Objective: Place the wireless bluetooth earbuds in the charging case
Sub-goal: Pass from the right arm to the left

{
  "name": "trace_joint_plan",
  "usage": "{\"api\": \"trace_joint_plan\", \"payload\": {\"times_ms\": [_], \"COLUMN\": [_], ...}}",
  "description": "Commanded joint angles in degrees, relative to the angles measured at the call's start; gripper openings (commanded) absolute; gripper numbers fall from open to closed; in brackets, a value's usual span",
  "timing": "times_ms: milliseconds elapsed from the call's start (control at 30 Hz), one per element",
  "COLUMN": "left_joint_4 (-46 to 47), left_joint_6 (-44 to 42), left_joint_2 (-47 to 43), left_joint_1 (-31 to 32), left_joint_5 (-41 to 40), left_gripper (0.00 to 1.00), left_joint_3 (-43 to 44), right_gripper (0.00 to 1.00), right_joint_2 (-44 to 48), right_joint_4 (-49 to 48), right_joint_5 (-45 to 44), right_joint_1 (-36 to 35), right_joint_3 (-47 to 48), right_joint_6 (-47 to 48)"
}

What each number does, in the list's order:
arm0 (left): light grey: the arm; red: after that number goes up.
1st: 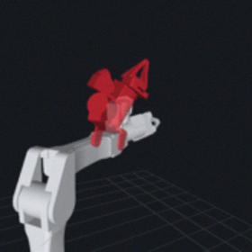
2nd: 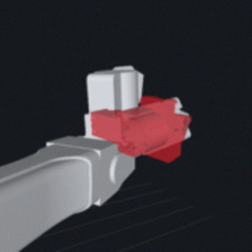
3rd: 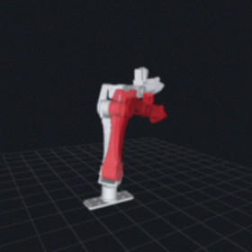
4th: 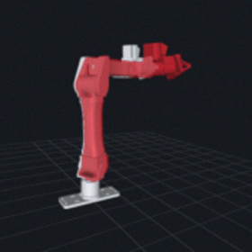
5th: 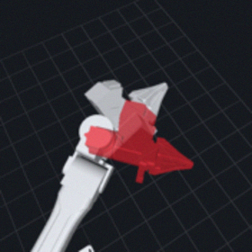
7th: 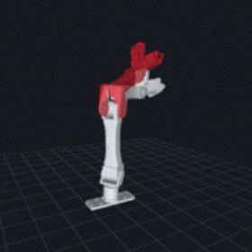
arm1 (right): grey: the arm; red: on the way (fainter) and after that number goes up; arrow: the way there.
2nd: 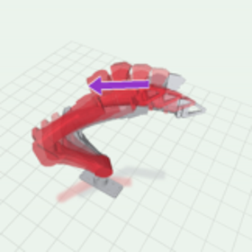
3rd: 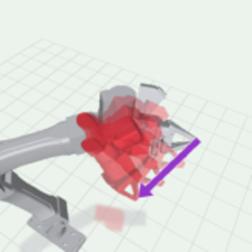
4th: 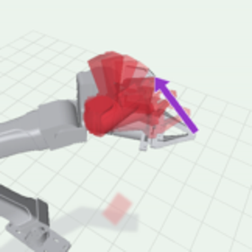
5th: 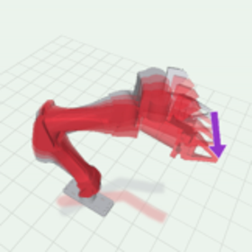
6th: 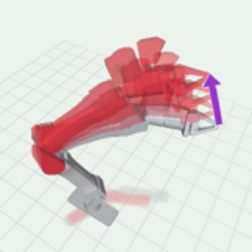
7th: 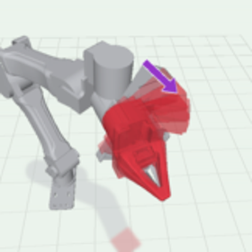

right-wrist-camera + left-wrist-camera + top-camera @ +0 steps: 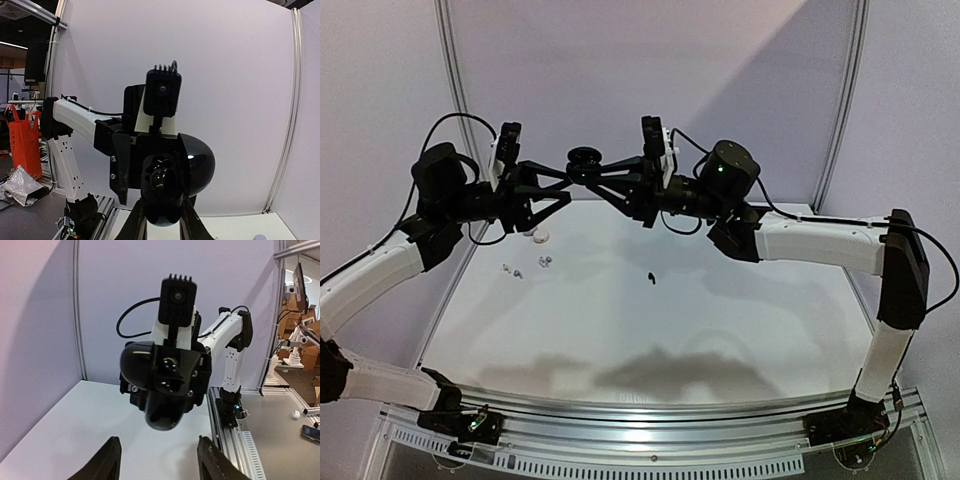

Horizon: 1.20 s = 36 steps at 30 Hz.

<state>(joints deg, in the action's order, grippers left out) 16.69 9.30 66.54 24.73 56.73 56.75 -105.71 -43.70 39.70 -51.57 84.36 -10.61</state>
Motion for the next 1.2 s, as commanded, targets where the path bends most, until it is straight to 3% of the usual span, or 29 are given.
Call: {"api": "trace_joint_plan", "payload": {"times_ms": [0,200,467,633,867,900,1067,1167], "left_joint_4": [5.4,5.53,6.37,7.2,7.1,6.98,6.4,5.72], "left_joint_6": [5.24,5.07,5.28,4.94,4.99,5.09,5.76,6.11], "left_joint_2": [1.13,1.26,1.22,1.14,1.07,1.05,1.0,1.06], "left_joint_1": [1.29,2.69,3.04,3.13,3.13,3.13,3.13,3.13], "left_joint_5": [-1.56,-3.59,-3.14,-1.55,-0.83,-0.81,-0.99,-1.09], "left_gripper": [0.51,0.47,0.31,0.3,0.08,0.08,0.35,0.36], "left_joint_3": [0.91,0.69,0.58,0.56,0.55,0.51,0.3,0.07], "right_gripper": [0.0,0.0,0.0,0.0,0.0,0.0,0.0,0.0], "right_joint_2": [0.55,0.18,-0.1,-0.04,-0.13,-0.11,-0.08,-0.2], "right_joint_4": [2.82,4.88,6.45,8.24,7.95,7.78,6.08,5.16], "right_joint_5": [0.22,0.44,-0.18,-0.58,-0.72,-0.72,-0.87,-0.93], "right_joint_1": [-0.96,-1.16,-1.24,-1.21,-1.2,-1.2,-1.25,-1.2], "right_joint_3": [2.13,3.33,4.09,4.24,4.5,4.5,4.47,4.67], "right_joint_6": [2.01,3.08,4.18,5.32,5.34,5.34,5.03,4.69]}}
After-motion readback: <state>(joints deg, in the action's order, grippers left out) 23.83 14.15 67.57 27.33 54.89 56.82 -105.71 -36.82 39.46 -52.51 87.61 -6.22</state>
